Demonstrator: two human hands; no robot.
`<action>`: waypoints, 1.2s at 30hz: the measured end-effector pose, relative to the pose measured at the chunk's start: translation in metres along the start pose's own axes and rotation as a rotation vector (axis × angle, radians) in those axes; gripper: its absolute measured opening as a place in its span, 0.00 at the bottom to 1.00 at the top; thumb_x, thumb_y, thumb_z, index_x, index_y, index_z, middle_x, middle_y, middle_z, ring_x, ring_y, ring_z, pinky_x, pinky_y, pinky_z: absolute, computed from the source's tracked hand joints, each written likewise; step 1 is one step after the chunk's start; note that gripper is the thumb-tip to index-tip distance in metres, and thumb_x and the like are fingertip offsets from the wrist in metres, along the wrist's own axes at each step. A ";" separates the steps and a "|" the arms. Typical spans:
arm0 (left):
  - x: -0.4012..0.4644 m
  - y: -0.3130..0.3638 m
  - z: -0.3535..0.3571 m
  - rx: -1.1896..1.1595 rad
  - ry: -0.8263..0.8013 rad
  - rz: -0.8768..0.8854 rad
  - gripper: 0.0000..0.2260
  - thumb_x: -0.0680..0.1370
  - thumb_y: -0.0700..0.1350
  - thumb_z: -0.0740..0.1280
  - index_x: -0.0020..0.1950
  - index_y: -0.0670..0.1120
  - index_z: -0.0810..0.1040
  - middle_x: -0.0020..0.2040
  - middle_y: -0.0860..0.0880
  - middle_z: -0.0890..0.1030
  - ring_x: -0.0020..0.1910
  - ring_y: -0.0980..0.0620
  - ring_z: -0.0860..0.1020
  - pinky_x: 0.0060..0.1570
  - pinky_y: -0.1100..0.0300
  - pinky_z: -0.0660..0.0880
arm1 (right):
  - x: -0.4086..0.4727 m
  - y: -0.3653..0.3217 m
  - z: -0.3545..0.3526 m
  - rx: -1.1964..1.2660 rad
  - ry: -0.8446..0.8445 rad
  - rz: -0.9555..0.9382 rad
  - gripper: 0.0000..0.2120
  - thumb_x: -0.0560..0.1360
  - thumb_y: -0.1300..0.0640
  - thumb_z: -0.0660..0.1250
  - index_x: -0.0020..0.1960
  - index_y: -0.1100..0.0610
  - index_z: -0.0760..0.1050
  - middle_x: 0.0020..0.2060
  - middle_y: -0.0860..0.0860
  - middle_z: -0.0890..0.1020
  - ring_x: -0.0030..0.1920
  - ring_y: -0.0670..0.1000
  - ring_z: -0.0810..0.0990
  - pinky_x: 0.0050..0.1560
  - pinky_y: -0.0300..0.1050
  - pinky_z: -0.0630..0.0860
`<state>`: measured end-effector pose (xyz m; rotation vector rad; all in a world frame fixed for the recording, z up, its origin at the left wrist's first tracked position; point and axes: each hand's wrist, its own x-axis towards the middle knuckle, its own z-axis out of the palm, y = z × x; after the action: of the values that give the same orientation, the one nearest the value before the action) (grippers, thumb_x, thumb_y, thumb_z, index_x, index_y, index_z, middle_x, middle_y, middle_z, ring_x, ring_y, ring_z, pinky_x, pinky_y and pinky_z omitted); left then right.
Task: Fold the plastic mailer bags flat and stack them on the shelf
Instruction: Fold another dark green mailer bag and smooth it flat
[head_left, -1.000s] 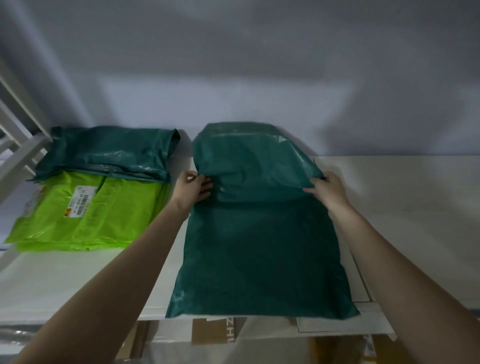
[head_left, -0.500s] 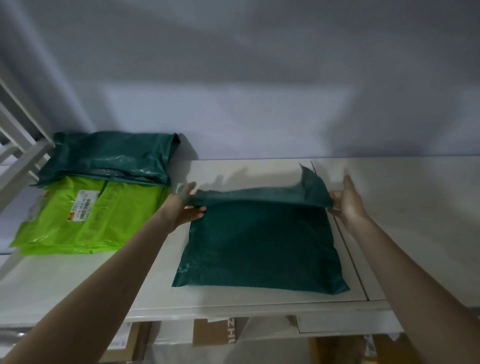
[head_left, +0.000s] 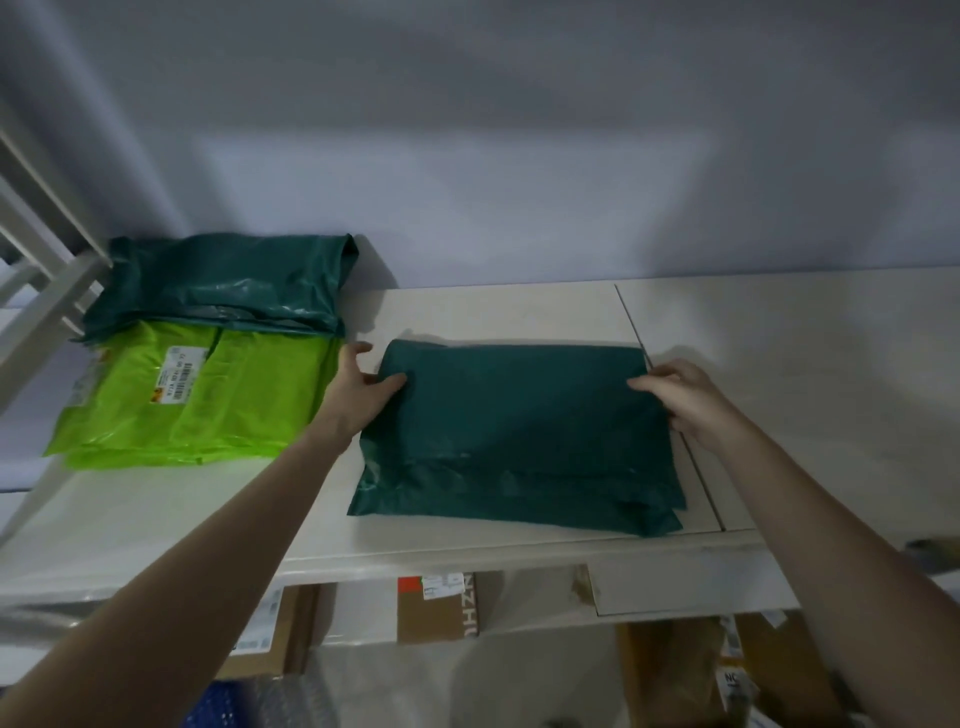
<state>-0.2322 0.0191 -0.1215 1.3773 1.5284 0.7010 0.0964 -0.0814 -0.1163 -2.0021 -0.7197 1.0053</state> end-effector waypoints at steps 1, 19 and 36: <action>-0.003 -0.001 0.001 0.015 0.047 -0.032 0.27 0.76 0.49 0.68 0.70 0.45 0.60 0.58 0.42 0.75 0.56 0.43 0.75 0.55 0.53 0.73 | -0.005 0.002 0.001 -0.025 0.032 -0.005 0.19 0.67 0.53 0.73 0.53 0.59 0.72 0.52 0.57 0.79 0.52 0.57 0.79 0.54 0.52 0.77; -0.068 -0.037 -0.013 0.333 -0.001 0.363 0.15 0.80 0.40 0.59 0.67 0.43 0.73 0.65 0.45 0.75 0.63 0.46 0.73 0.62 0.60 0.66 | -0.097 0.038 0.029 -0.318 0.202 -0.318 0.19 0.77 0.65 0.60 0.67 0.58 0.63 0.52 0.57 0.76 0.44 0.54 0.75 0.45 0.45 0.72; -0.076 -0.015 0.015 0.729 0.140 0.525 0.28 0.76 0.51 0.62 0.75 0.50 0.58 0.76 0.47 0.55 0.74 0.43 0.54 0.71 0.44 0.55 | -0.109 0.025 0.078 -0.738 0.381 -0.746 0.24 0.76 0.58 0.62 0.71 0.61 0.65 0.70 0.61 0.65 0.70 0.62 0.62 0.69 0.59 0.63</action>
<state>-0.2301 -0.0597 -0.1206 2.3753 1.6170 0.5695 -0.0231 -0.1465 -0.1245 -2.1112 -1.6034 -0.1157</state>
